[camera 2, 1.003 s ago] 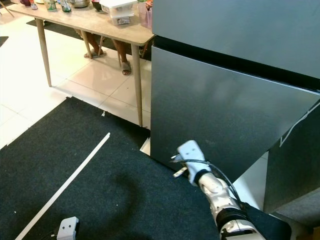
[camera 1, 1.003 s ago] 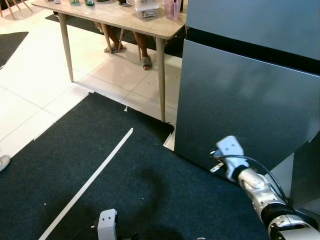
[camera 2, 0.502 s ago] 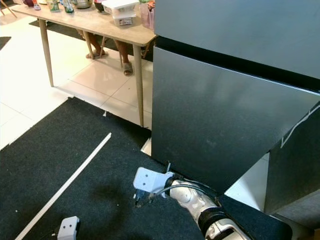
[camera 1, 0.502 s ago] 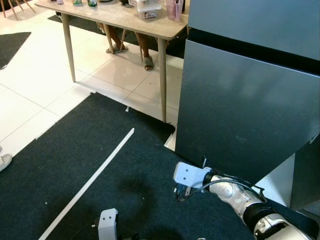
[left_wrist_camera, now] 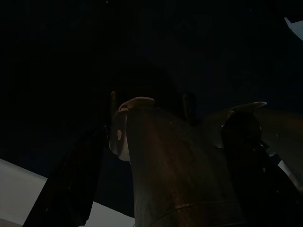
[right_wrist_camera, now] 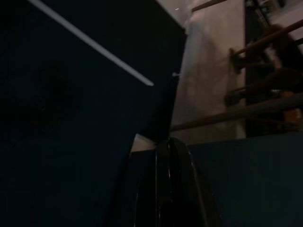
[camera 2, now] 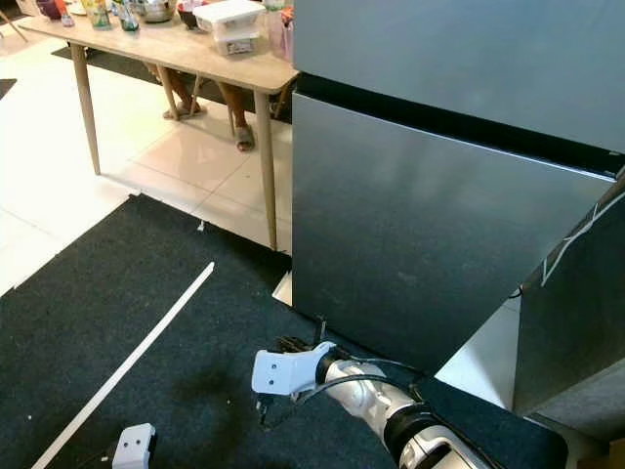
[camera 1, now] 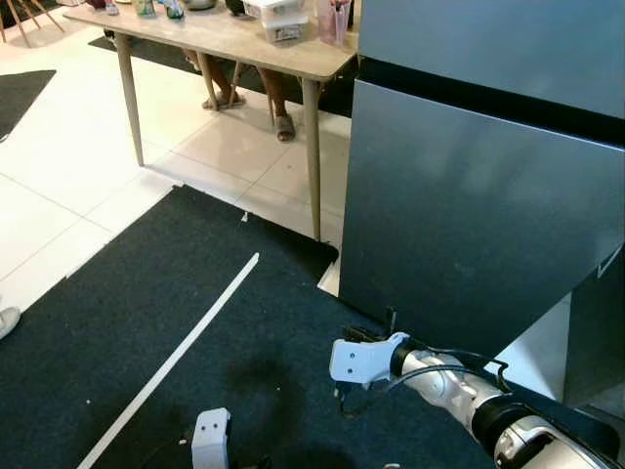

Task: Restocking fridge

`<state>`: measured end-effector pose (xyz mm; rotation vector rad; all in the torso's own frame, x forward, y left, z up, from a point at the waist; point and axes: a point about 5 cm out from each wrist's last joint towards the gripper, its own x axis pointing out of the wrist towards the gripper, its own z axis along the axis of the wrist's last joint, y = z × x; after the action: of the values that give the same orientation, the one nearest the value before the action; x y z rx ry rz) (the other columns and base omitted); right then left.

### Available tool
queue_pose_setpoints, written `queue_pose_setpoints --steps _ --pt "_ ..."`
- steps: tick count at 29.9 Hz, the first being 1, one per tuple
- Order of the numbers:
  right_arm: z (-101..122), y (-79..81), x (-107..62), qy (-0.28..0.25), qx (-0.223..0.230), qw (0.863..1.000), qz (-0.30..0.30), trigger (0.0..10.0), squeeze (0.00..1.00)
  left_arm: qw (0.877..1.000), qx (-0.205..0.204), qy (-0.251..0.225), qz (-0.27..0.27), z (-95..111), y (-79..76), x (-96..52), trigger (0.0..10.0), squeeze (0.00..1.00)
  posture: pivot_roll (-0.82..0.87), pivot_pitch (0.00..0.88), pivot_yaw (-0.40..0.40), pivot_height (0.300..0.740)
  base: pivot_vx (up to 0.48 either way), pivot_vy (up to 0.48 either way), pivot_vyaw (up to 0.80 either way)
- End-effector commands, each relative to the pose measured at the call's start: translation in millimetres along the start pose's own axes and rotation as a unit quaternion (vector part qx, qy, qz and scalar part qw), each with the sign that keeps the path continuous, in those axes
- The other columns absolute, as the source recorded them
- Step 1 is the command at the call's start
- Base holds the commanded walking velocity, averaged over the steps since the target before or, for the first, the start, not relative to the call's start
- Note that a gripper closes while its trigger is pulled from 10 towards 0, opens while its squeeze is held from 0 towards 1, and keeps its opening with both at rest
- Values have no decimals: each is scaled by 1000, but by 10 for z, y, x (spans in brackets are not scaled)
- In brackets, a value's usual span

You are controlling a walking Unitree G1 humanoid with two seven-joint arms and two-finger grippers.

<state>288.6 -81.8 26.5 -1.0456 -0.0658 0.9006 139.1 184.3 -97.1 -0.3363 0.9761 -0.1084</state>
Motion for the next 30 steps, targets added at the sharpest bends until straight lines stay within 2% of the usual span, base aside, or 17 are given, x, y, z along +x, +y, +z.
queue_pose_setpoints --steps 1,7,9,12,13,15,21,23,26,27,30 --pt "51 100 -30 -29 -4 999 14 10000 0 999 5 33 3 -165 35 -47 10000 0 -48 119 2 740 0 0 0" --pt "73 93 -30 -41 15 999 12 10000 0 1000 5 29 2 -152 31 -43 10000 0 -44 121 -2 740 0 0 0" --pt "100 60 -2 -43 5 999 22 10000 0 1000 5 29 2 -150 31 -43 10000 0 -38 122 -4 740 0 0 0" --pt "145 -41 2 -57 -32 998 9 10000 0 1000 4 30 4 -154 45 -50 10000 0 -41 123 0 740 0 0 0" --pt "145 -41 2 -57 -32 998 9 10000 0 1000 4 30 4 -154 45 -50 10000 0 -41 123 0 740 0 0 0" --pt "179 -107 -23 -67 -65 996 -6 10000 0 999 9 35 7 -169 69 -64 10000 0 -46 121 -1 740 0 0 0" --pt "281 -138 -42 -93 -127 987 -16 10000 0 999 8 31 8 -143 81 -63 10000 0 -47 122 3 740 0 0 0" --pt "276 -132 -44 -94 -111 989 -19 10000 0 999 8 31 6 -141 78 -62 10000 0 -43 120 1 740 0 0 0" --pt "261 -112 -27 -82 -116 990 -9 10000 0 999 8 31 5 -141 78 -62 10000 0 -44 123 6 740 0 0 0" --pt "260 -106 -33 -85 -94 992 -12 10000 0 999 9 31 5 -140 82 -65 10000 0 -45 124 3 740 0 0 0" --pt "271 -103 -46 -88 -96 991 -16 10000 0 999 9 32 5 -145 87 -68 10000 0 -47 124 6 740 0 0 0"
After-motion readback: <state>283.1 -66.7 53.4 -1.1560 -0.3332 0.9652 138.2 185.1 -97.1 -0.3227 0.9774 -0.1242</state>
